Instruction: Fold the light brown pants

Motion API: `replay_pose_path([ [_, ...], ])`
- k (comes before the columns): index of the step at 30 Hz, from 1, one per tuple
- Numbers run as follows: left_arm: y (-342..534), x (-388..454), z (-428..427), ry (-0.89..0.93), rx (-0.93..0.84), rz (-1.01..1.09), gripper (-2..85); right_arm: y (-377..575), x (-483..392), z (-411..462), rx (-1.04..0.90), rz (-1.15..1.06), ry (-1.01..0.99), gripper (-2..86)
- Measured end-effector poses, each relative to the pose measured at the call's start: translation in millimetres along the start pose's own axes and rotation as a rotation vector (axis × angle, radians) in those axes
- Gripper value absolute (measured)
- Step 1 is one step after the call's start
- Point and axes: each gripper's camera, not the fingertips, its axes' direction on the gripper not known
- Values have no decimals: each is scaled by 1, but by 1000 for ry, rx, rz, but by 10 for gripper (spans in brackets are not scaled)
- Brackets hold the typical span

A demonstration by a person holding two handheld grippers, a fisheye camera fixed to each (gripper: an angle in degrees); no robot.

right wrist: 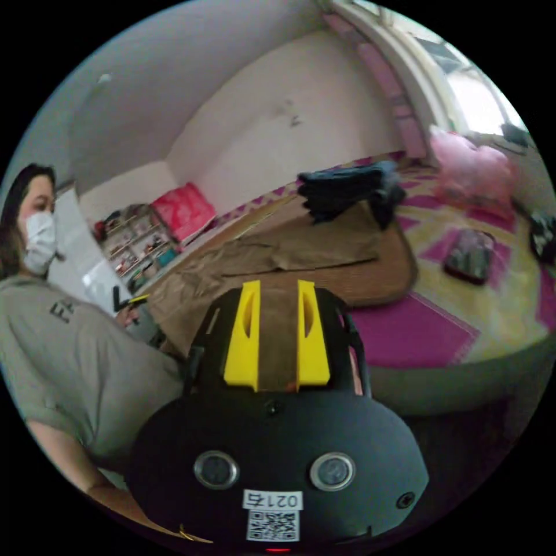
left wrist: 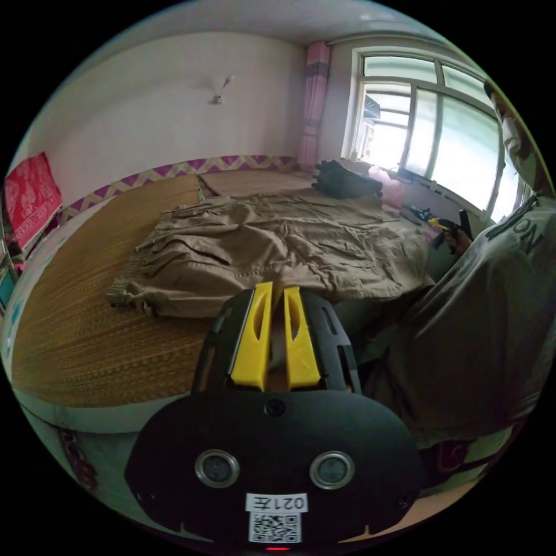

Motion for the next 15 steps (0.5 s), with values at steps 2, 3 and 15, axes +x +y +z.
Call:
replay_pose_path([
  [2,-1,2,3,-17,-14,1,1,4,27,3,-49,90,81,115],
  [3,-2,2,6,-21,-22,0,0,5,34,7,-69,109,79,118],
  [15,21,8,10,-35,-44,-44,12,6,53,45,-195,23,137,-3],
])
